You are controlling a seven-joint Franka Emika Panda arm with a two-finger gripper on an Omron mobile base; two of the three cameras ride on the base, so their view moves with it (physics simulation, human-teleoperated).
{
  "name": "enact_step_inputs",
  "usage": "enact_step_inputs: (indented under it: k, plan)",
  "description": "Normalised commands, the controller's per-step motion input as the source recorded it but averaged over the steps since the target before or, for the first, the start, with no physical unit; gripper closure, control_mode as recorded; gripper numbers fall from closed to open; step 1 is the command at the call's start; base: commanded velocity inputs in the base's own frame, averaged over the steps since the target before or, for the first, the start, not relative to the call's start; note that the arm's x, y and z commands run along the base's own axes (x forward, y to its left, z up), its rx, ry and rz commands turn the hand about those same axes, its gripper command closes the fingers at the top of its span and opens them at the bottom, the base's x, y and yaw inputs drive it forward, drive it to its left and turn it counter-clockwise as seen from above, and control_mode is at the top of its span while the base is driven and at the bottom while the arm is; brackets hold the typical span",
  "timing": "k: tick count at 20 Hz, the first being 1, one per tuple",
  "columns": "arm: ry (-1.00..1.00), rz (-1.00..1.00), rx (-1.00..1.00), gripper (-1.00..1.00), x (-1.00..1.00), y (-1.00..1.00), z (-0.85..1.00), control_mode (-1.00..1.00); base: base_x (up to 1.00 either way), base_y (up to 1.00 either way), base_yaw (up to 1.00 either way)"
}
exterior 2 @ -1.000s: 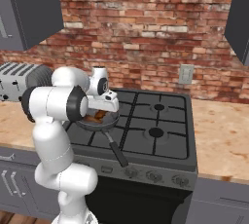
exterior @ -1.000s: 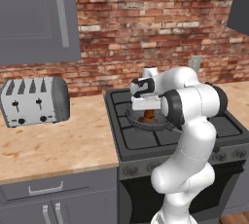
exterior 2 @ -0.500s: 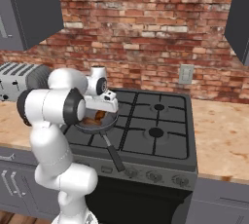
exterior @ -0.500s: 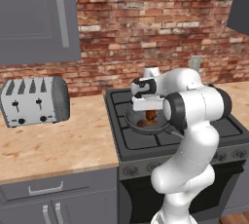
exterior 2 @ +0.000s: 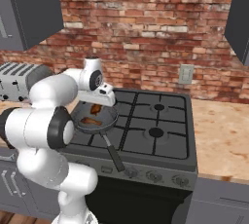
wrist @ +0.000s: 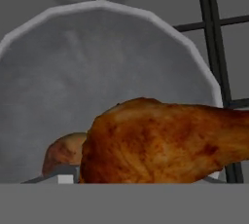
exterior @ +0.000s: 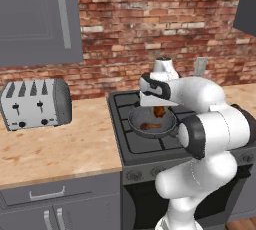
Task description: Take the chicken drumsticks from the pan and place one on each plate on the dining counter.
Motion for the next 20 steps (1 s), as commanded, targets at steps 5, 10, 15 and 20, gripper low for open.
enact_step_inputs:
  k: [5, 10, 15, 20]
  plan:
    - [-0.12, 0.0, 0.01, 1.0, -0.73, 0.0, 0.4, -1.0, 0.0, 0.0, 0.0]
    - [0.0, 0.0, 0.05, 1.0, -0.62, 0.0, 0.34, -1.0, 0.0, 0.0, 0.0]
    - [0.0, 0.0, 0.02, 1.0, -0.52, -0.07, 0.35, -1.0, 0.0, 0.0, 0.0]
    - [0.0, 0.0, 0.0, 1.0, -0.37, -0.02, 0.3, -1.0, 0.0, 0.0, 0.0]
